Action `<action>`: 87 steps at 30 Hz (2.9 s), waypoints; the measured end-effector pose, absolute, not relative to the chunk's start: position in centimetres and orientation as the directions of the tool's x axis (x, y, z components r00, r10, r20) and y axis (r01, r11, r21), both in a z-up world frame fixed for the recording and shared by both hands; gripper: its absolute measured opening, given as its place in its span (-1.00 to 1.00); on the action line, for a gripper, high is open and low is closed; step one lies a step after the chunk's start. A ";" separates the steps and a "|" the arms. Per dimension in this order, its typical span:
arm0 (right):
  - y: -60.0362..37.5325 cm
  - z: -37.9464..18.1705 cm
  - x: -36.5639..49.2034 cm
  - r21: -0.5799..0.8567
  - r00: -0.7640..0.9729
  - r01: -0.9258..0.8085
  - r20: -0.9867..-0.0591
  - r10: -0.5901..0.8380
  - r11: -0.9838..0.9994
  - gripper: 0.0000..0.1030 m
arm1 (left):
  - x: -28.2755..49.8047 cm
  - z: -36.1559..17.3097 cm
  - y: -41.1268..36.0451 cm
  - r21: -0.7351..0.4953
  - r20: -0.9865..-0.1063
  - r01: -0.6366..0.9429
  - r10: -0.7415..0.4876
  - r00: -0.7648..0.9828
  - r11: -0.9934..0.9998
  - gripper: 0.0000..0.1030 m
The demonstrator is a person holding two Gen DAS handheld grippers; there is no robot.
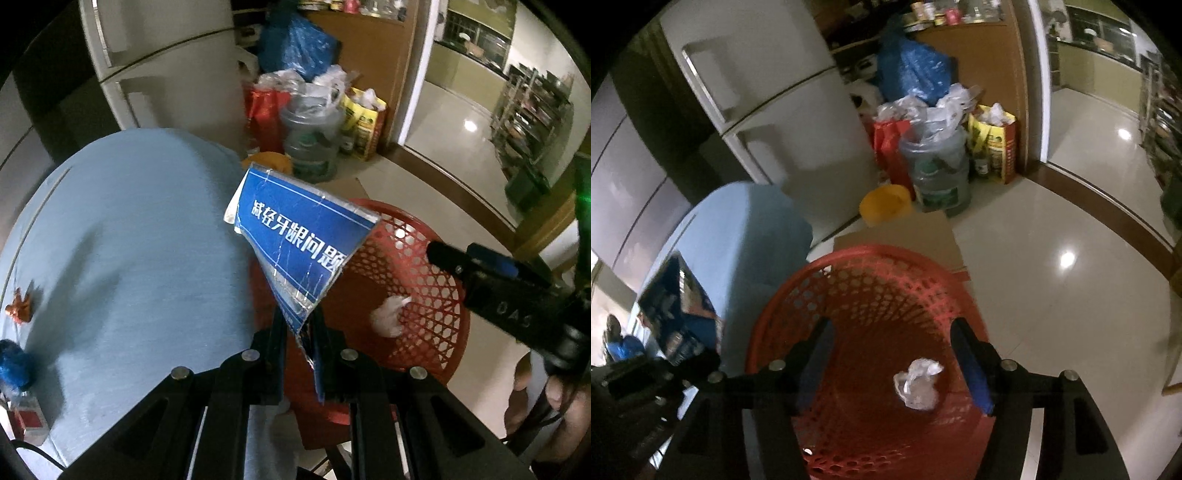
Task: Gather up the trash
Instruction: 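Open the right tool over the basket while the left tool drops the carton in, then grasp the white medicine box with the left tool while the right tool grasps the black bag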
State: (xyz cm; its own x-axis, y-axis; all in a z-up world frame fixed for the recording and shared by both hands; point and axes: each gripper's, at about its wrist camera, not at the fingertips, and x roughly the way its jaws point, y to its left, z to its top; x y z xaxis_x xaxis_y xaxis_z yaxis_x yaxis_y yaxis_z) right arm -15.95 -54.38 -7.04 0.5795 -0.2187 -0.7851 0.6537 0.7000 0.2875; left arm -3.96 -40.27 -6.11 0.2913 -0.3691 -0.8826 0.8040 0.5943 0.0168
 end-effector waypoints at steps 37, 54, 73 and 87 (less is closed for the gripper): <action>-33.9 -3.3 -6.0 0.248 0.669 0.255 -0.743 0.014 0.935 0.33 | 1.6 -2.6 -10.1 -0.150 -0.805 0.327 -0.307 0.507 0.933 0.41; -29.6 -4.4 -4.6 0.241 0.634 0.168 -0.769 0.082 0.956 0.33 | 10.9 -3.9 -4.5 -0.212 -0.818 -0.032 -0.159 0.552 0.977 0.43; -28.6 -5.3 -4.2 0.244 0.616 0.146 -0.781 0.105 0.959 0.33 | 8.9 -7.0 5.5 -0.251 -0.839 -0.190 -0.115 0.532 0.949 -0.36; -27.4 -5.4 -4.1 0.243 0.613 0.127 -0.782 0.117 0.962 0.33 | 12.5 -3.4 2.8 -0.160 -0.787 -0.137 -0.042 0.615 0.978 0.65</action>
State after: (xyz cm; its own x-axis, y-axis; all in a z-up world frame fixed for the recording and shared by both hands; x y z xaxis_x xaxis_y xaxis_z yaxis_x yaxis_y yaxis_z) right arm -4.10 -27.41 -5.44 0.6129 0.1168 -0.7815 0.1268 0.9617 0.2432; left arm 12.48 2.85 -3.39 0.6149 -0.0422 -0.7874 -0.1373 0.9776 -0.1596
